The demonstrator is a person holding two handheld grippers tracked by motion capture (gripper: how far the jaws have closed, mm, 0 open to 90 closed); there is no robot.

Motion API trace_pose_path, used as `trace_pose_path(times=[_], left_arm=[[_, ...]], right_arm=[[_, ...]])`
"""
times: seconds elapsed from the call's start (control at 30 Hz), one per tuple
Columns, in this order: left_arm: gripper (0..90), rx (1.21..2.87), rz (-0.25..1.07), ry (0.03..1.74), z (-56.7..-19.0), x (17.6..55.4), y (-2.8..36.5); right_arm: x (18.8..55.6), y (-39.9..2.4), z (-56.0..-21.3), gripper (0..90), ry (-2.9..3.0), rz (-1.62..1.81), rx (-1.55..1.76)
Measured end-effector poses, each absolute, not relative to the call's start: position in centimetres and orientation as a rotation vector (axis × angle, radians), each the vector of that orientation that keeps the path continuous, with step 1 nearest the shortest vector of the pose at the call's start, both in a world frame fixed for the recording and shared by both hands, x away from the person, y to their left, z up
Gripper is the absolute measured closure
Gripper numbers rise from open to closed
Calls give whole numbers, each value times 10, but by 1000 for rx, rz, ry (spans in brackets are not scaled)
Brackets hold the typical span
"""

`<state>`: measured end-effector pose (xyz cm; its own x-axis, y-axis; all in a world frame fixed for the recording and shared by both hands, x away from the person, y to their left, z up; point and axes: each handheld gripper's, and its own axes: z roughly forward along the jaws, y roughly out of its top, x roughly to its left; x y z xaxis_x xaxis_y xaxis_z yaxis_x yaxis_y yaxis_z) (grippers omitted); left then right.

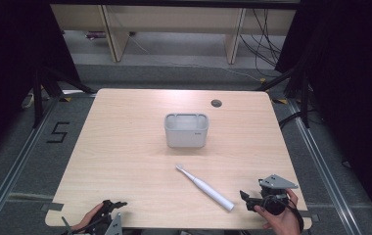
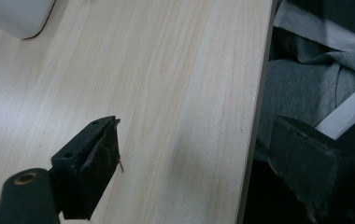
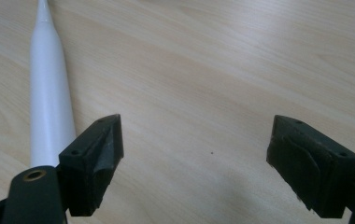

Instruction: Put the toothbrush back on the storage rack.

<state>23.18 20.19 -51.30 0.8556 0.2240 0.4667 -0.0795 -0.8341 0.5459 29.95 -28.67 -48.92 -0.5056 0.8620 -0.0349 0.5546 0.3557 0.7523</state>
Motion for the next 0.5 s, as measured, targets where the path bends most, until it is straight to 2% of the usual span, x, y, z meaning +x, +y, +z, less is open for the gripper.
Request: trace_pose_path(times=[0.5], left_arm=[[159, 2467, 709, 104, -513, 232, 202]], right_arm=[[301, -282, -487, 196, 2258, 950, 1272]])
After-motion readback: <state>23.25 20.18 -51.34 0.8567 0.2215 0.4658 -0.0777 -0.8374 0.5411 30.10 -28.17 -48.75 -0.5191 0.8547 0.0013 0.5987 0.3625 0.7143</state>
